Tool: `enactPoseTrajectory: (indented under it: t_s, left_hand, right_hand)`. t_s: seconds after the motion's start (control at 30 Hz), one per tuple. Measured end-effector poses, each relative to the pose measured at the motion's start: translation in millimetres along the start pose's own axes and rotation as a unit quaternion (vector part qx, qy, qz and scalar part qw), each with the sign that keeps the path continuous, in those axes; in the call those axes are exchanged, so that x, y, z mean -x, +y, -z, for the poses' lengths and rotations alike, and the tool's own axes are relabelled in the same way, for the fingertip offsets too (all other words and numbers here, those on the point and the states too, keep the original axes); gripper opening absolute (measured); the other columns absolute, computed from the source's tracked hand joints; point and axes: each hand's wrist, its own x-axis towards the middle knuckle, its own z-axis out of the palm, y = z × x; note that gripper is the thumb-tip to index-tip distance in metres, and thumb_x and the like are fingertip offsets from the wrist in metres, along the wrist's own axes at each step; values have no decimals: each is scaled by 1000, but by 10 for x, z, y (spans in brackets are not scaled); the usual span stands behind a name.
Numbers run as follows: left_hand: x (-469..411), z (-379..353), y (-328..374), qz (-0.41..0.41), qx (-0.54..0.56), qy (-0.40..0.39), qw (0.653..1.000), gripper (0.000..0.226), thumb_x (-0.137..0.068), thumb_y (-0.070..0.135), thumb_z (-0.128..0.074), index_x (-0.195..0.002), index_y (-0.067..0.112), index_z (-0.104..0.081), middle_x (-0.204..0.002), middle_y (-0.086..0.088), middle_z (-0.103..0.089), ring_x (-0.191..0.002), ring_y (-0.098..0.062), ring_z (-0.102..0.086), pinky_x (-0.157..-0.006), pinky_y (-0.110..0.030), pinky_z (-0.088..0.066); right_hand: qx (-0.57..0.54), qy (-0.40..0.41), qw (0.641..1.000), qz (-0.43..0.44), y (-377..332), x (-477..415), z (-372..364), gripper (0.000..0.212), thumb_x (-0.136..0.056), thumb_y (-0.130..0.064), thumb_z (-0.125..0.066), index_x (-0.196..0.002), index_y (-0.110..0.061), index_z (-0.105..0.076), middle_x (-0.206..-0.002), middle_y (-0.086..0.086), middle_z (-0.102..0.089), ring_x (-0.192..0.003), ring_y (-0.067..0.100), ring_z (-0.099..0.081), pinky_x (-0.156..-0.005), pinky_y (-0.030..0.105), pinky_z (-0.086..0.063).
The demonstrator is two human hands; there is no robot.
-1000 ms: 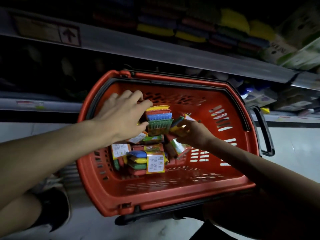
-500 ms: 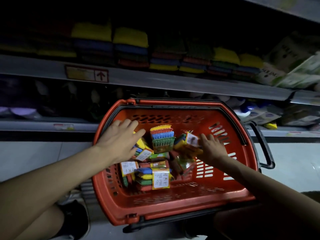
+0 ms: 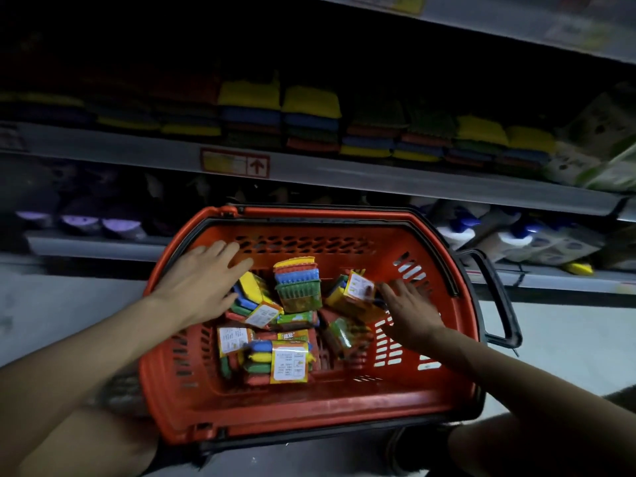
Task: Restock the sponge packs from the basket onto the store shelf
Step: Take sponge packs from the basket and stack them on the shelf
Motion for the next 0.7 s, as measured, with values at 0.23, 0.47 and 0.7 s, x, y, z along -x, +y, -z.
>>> enactPoseTrajectory:
  t_s: [0.23, 0.47, 0.7]
  left_hand:
    - [174, -74, -181, 43, 9, -10, 999, 65, -65, 40, -84, -123, 16, -67, -118, -17, -63, -103, -36, -63, -77, -44, -55]
    - [229, -92, -22, 1, 23, -12, 1000, 67, -89, 52, -58, -148, 22, -43, -141, -11, -48, -126, -31, -49, -96, -44, -43]
    - [176, -148, 120, 11, 33, -48, 998, 78, -93, 54, -57, -155, 19, -27, -148, -9, -41, -133, -30, -43, -100, -45, -43]
  right_hand:
    - [1, 3, 1000, 30, -330, -94, 61, 81, -84, -33, -77, -151, -22, -32, -144, 8, -41, -131, 29, -45, -105, 42, -45]
    - [-27, 65, 996, 55, -717, -257, 133, 82, -86, -71, -61, -145, -20, -37, -134, 8, -49, -121, 27, -52, -94, 39, -48]
    - [-39, 72, 995, 63, -895, -386, 156, 80, -89, -60, -68, -148, -17, -35, -137, 7, -48, -124, 27, -50, -100, 39, -46]
